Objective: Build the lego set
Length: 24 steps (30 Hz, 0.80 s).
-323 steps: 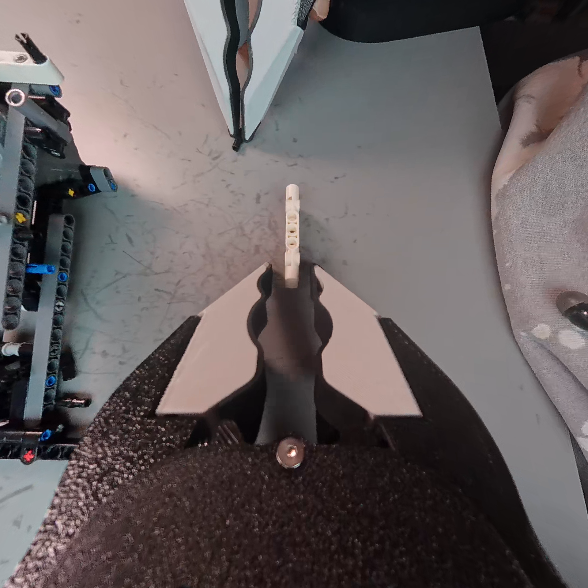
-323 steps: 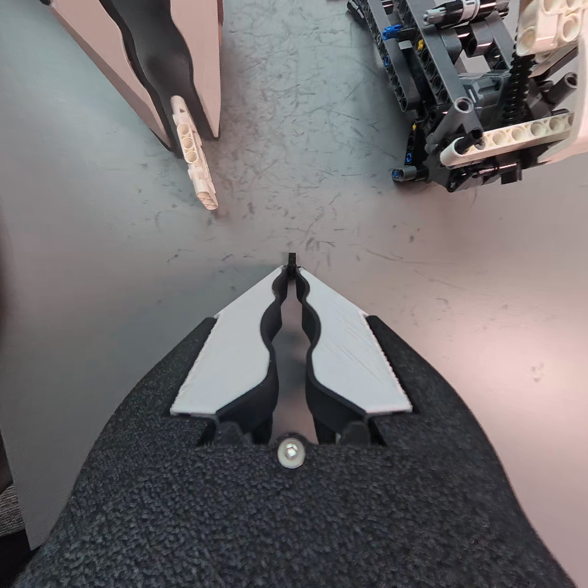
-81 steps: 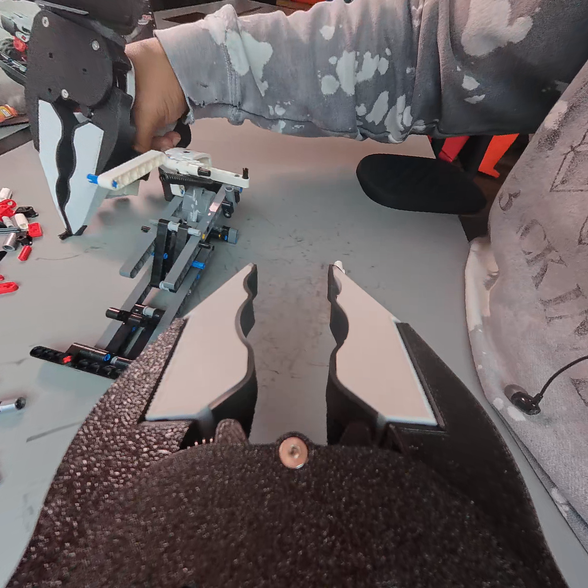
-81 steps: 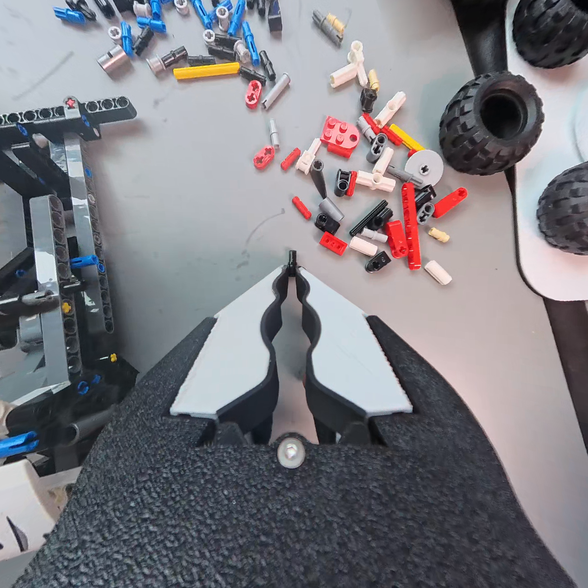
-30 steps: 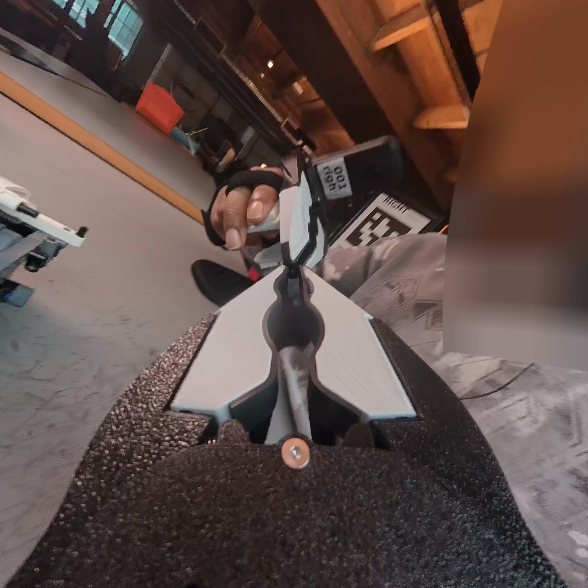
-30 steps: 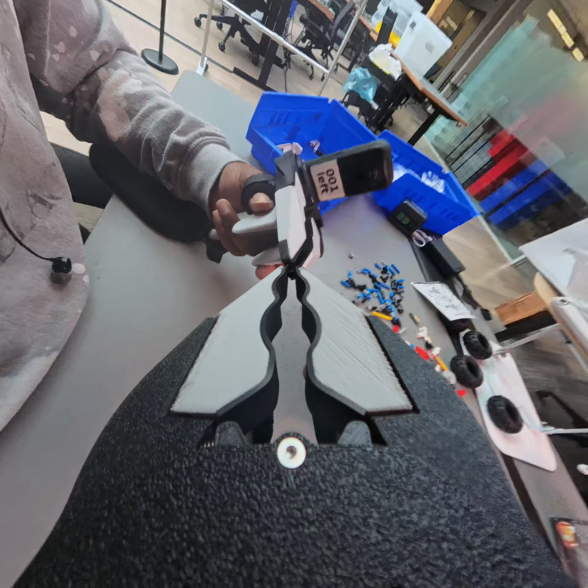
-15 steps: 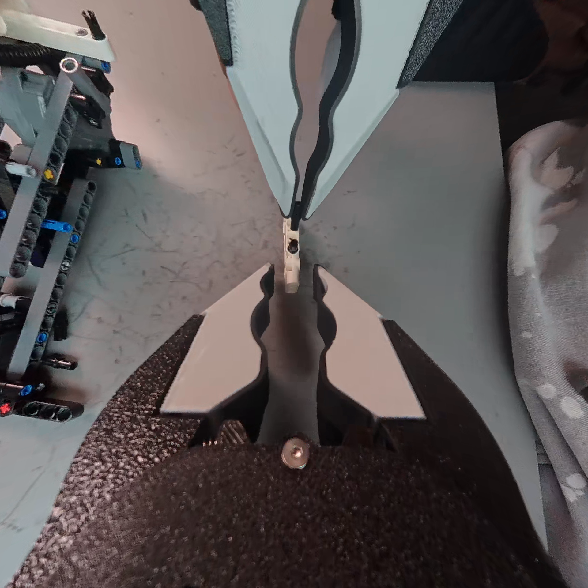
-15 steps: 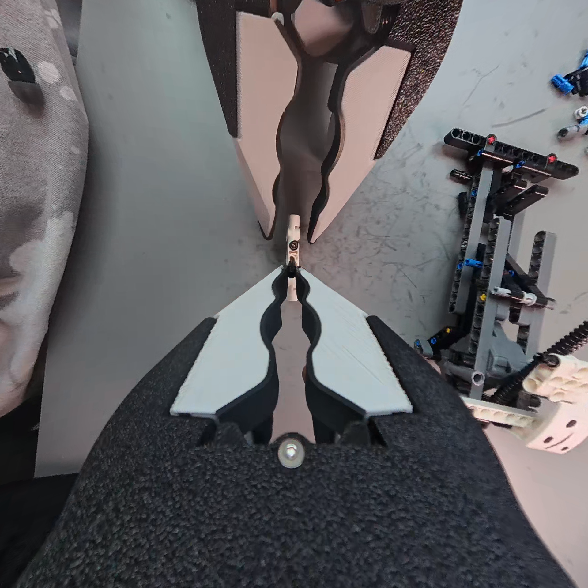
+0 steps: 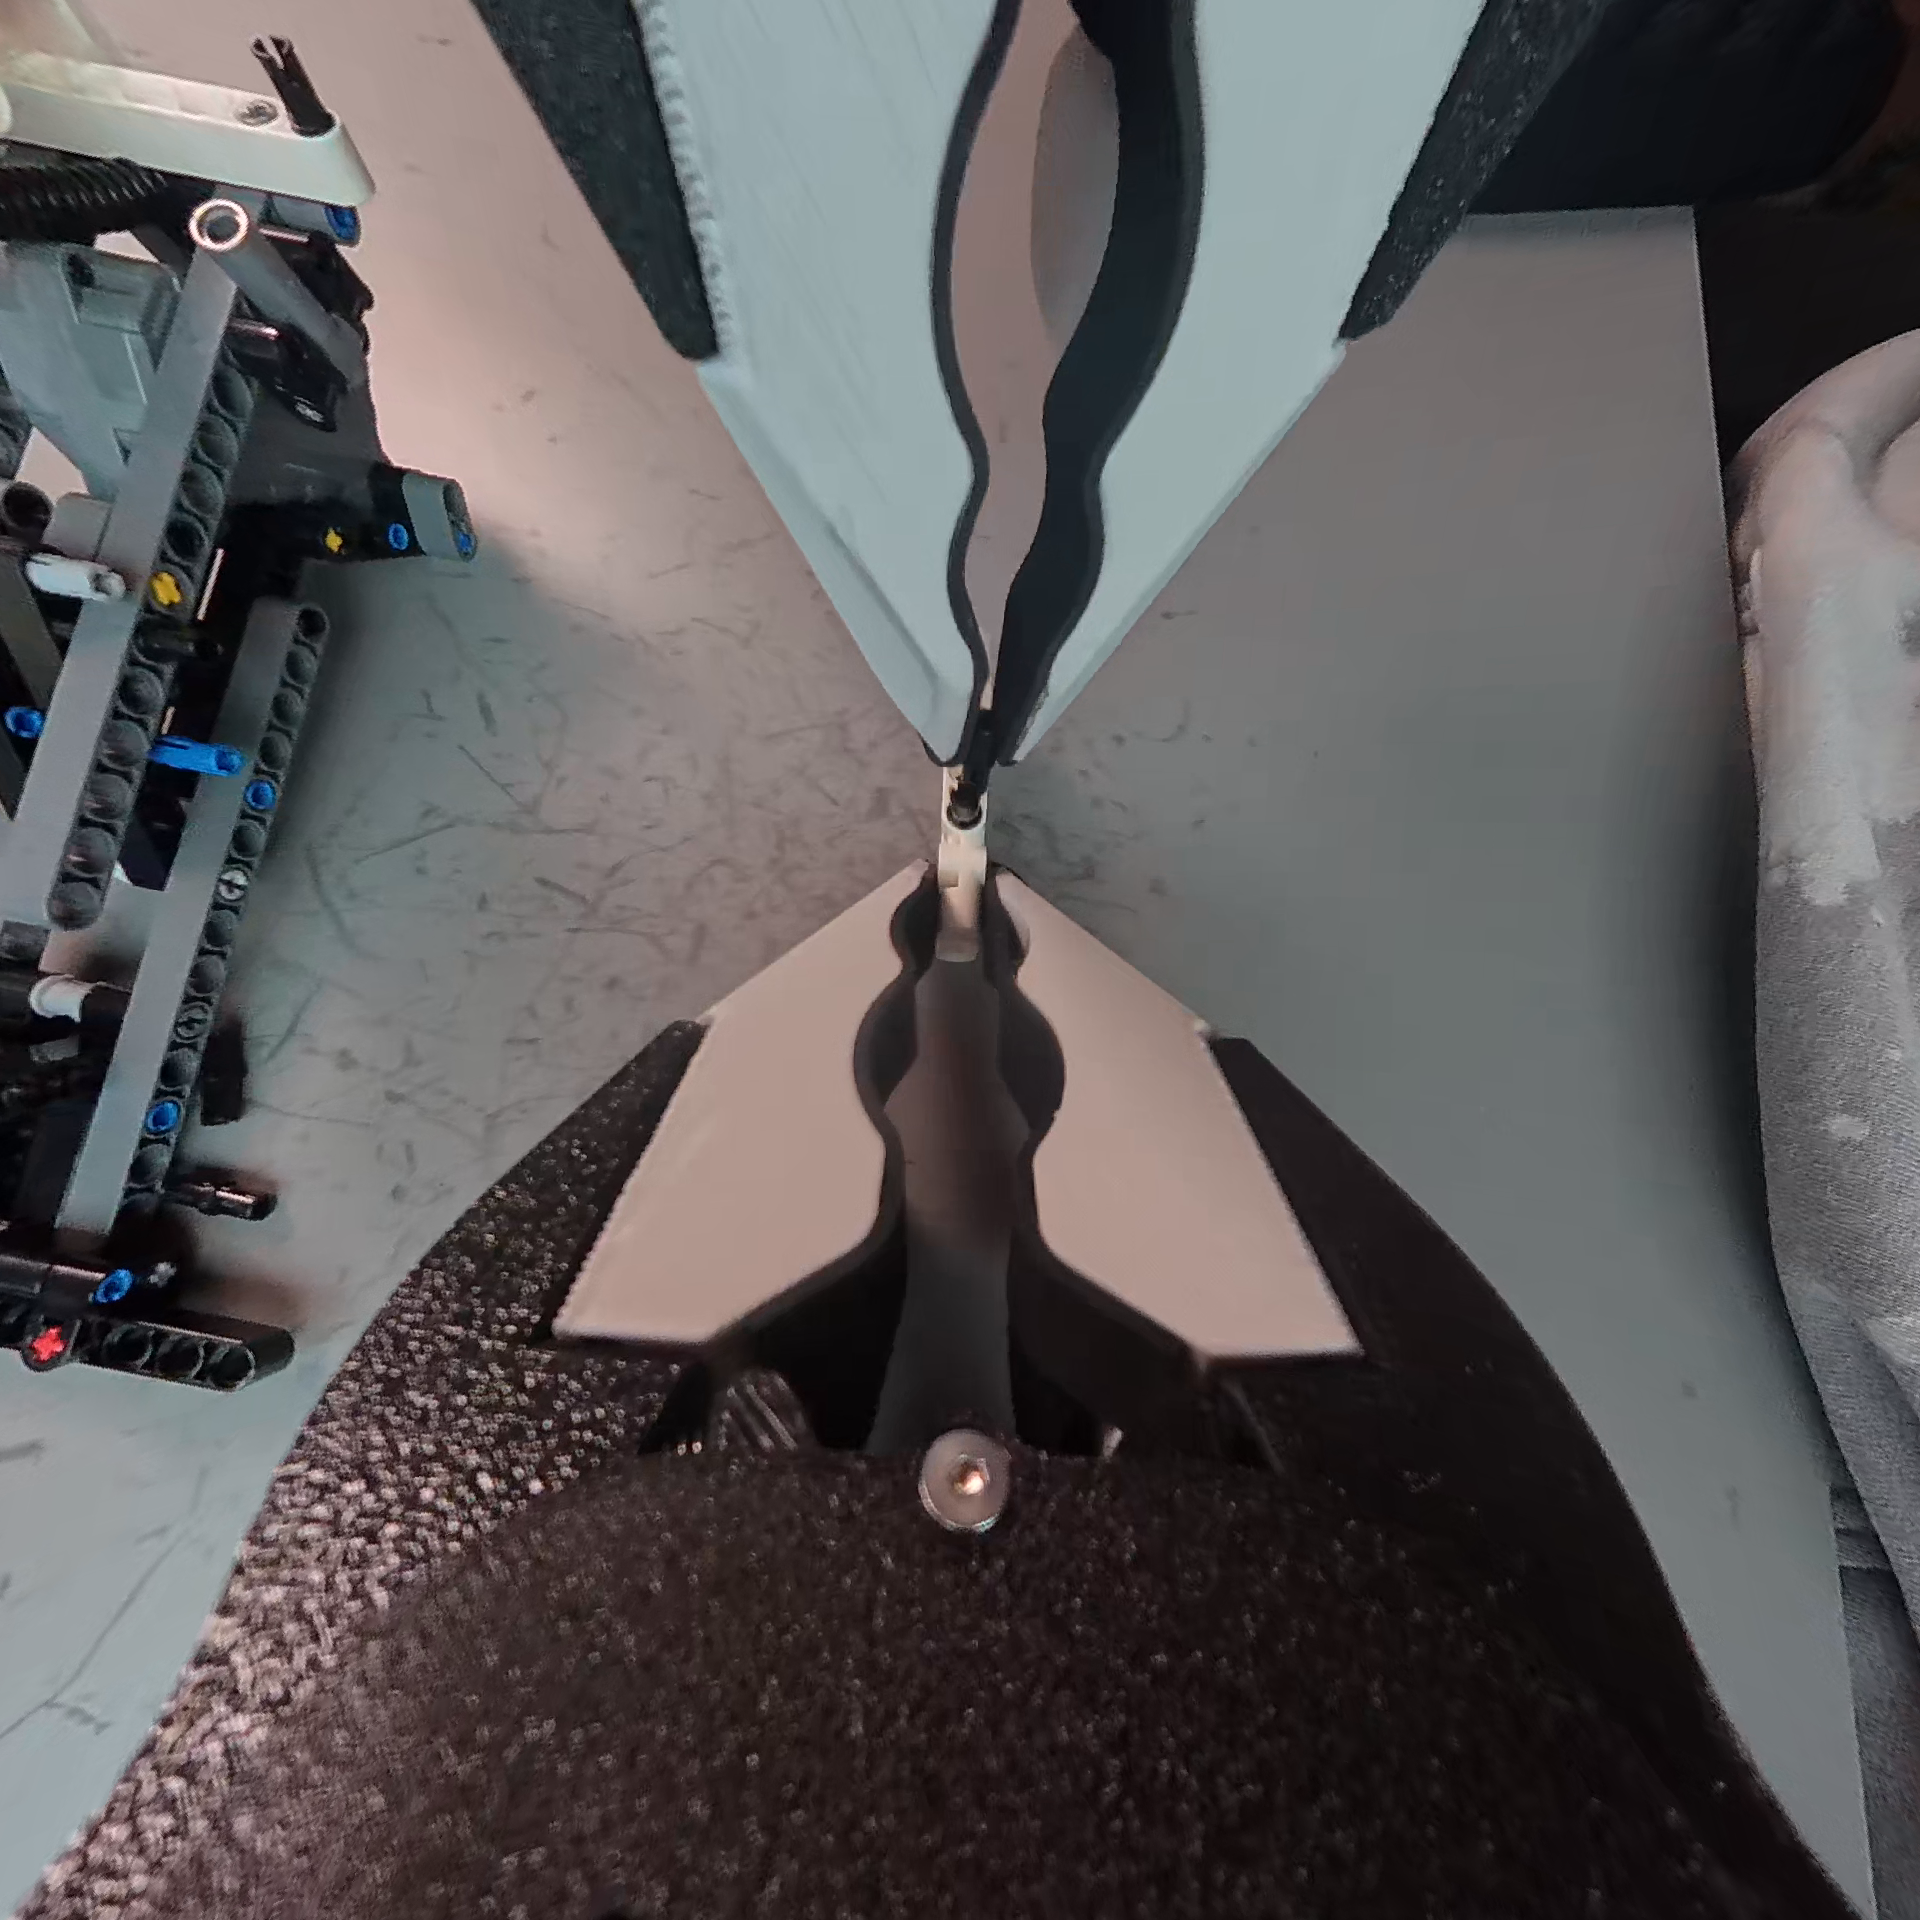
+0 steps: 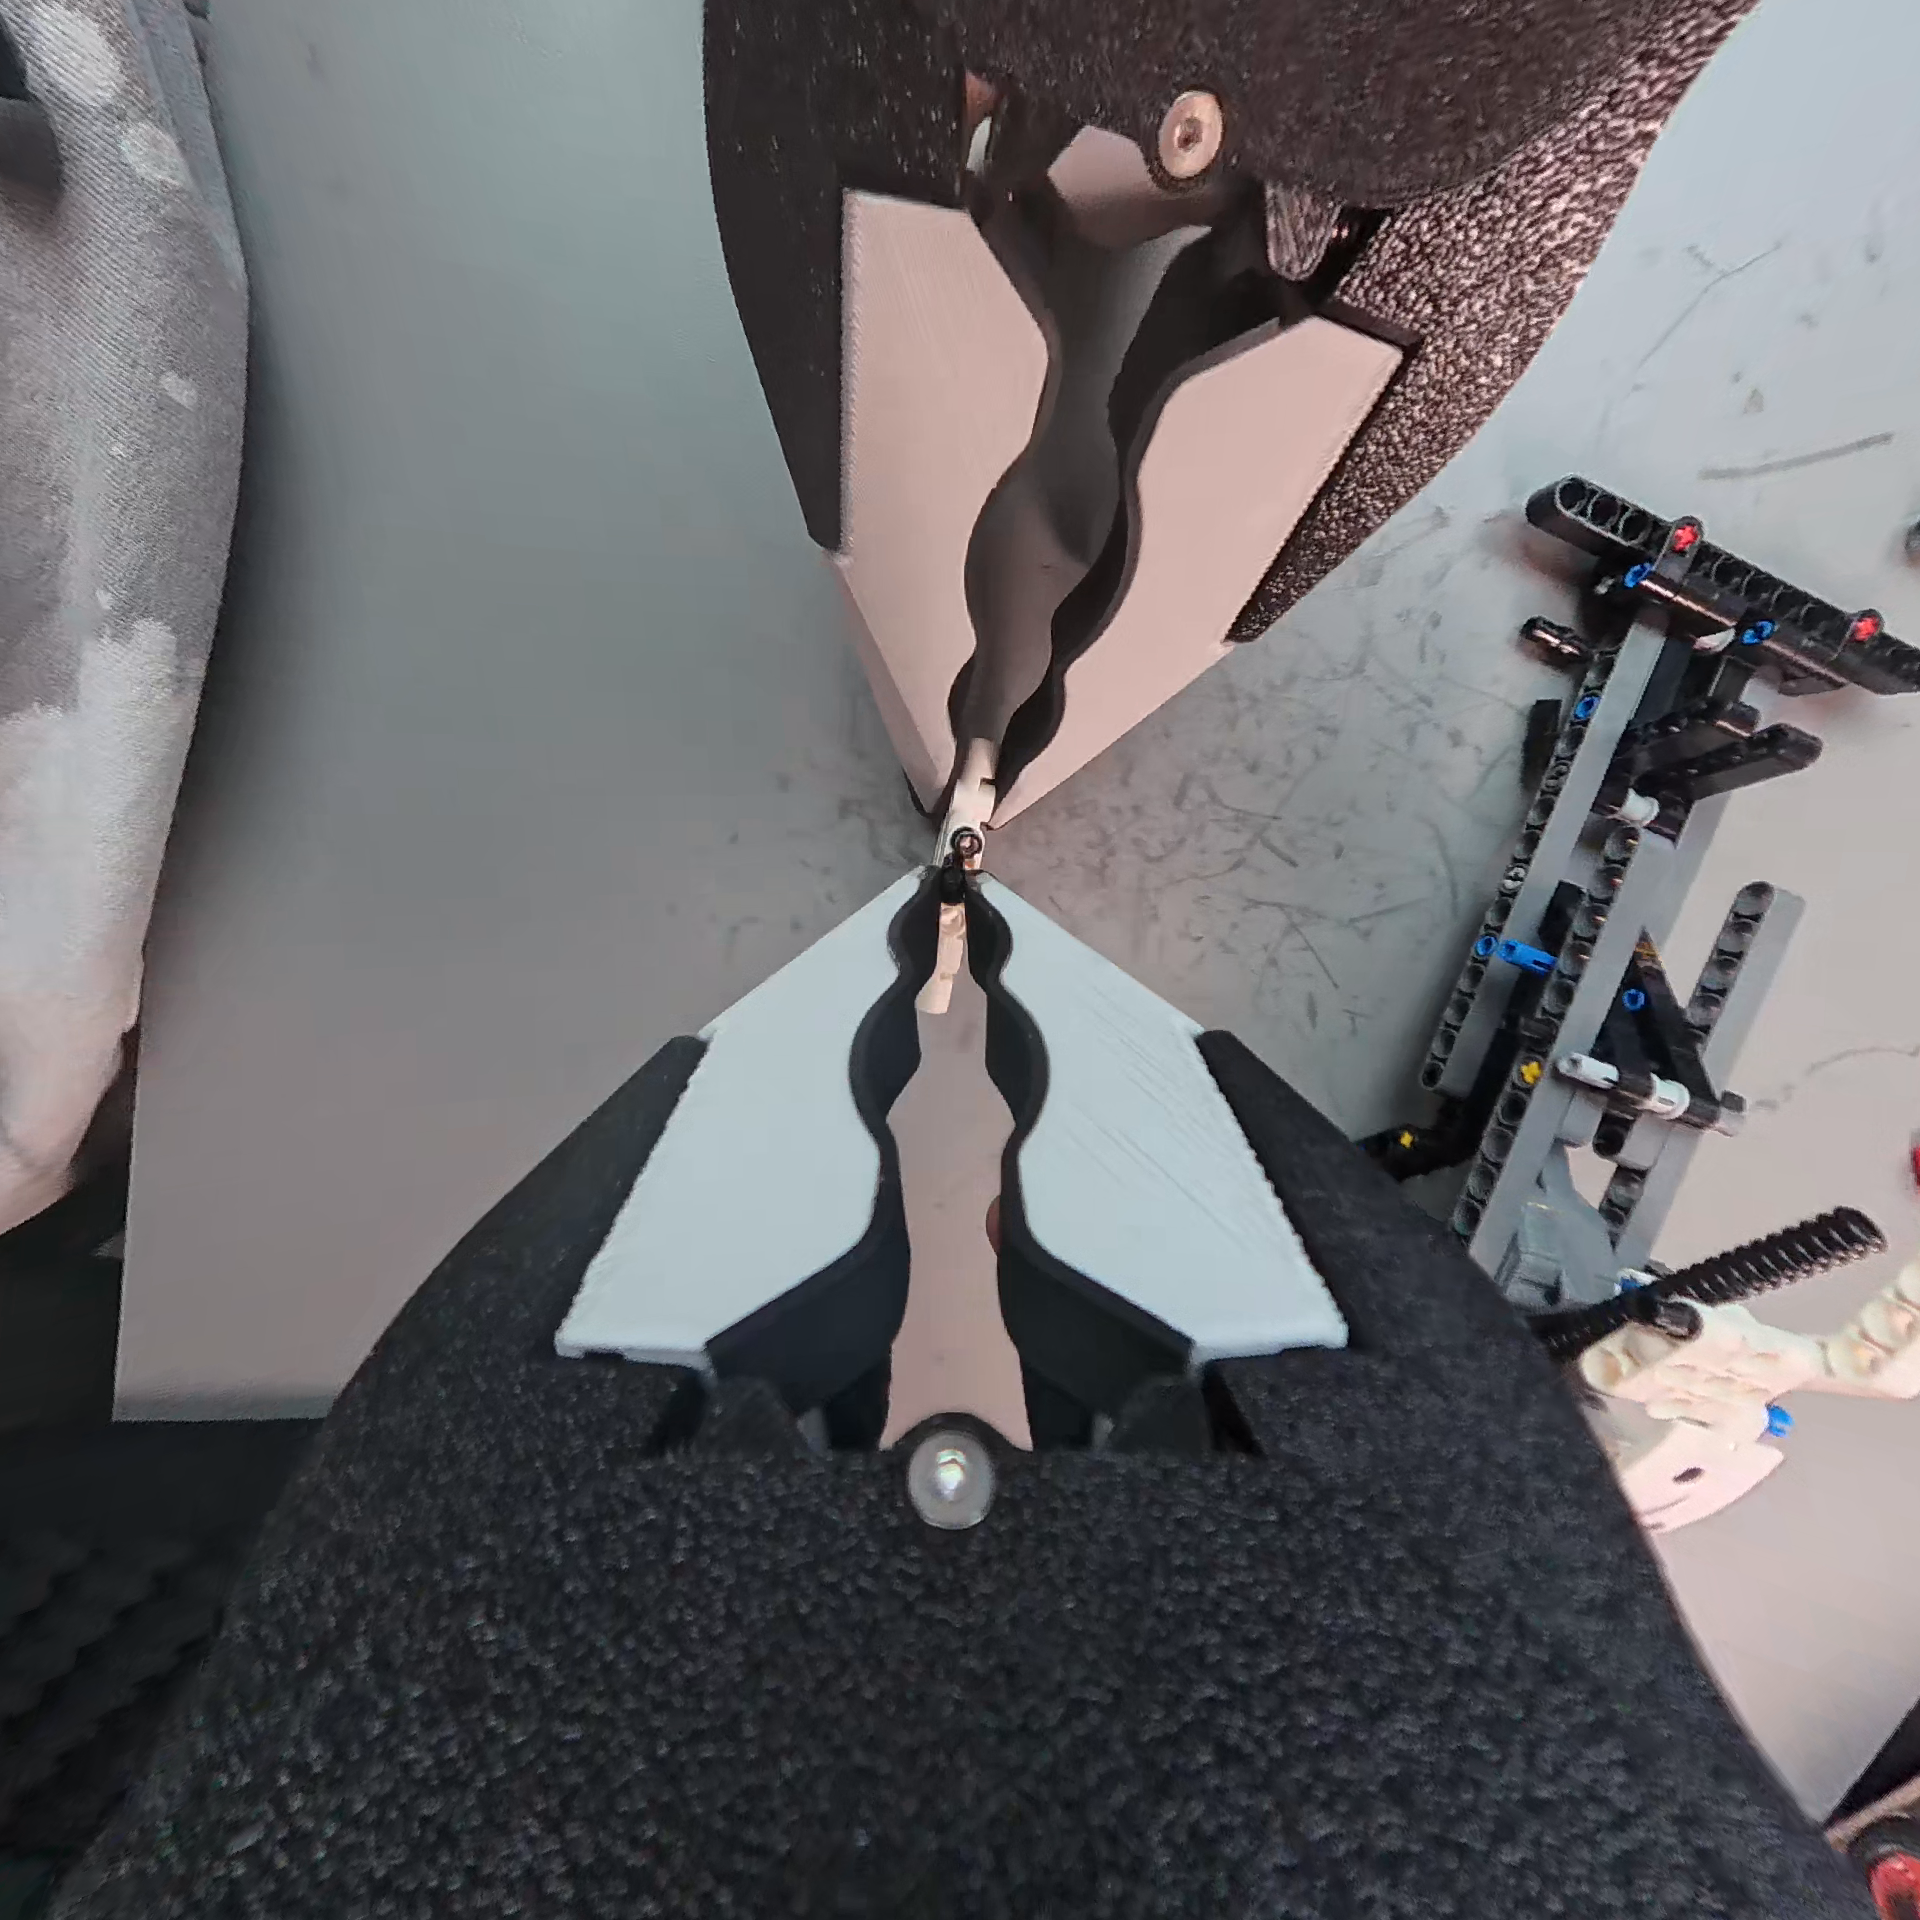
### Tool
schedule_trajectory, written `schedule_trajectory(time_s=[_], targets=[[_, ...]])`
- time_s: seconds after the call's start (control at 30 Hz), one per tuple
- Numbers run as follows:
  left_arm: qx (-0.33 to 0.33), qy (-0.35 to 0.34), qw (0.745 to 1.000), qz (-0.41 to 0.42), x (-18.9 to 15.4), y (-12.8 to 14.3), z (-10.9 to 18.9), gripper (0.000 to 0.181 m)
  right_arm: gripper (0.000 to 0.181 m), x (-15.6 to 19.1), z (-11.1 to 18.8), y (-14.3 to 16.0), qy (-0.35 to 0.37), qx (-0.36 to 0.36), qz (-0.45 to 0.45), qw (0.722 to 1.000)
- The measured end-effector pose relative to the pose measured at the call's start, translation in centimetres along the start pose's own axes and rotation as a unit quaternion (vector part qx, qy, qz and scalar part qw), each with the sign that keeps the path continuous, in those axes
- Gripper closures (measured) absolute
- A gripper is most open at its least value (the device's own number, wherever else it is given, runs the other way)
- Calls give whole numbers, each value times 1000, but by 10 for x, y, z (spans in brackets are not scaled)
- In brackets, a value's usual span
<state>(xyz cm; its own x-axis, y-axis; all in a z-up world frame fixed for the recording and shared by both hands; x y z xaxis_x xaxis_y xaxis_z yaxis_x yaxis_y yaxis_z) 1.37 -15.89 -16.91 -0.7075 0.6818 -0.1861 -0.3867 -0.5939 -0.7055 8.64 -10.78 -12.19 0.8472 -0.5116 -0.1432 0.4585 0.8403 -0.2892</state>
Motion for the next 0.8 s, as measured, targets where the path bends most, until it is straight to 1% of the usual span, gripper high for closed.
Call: schedule_trajectory(time_s=[0.03,0.37,0.57,0.67,0.73,0.8], targets=[[-1,1,1000,0,0,0,0,175,177,-1,0,0,1,10,3,1000],[1,7,1000,-3,1,1,1,175,177,-2,-1,-4,-15,47,36,998],[6,24,1000,-2,4,1,1,174,178,-2,-4,-10,-19,70,95,993],[9,36,999,-9,6,0,1,174,178,-3,-5,-13,-34,84,123,988],[11,43,999,-4,7,0,1,174,177,-5,-8,-13,-45,93,126,987],[11,44,999,1,8,0,1,174,178,-7,-9,-13,-57,89,109,988]])
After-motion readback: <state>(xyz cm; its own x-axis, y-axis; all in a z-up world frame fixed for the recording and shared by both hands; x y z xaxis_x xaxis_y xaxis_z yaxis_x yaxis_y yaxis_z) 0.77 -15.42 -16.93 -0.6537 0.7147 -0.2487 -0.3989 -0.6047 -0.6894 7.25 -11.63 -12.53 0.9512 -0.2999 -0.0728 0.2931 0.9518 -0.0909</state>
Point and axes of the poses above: each gripper's, where its closed fingertips meet, z back along the fingers, y out of its underside, x = y × z across the jaws, the point moved 8 cm from there along z, back along the fingers, and after that the axes turned 12 degrees about z, right-handed, at the moved point
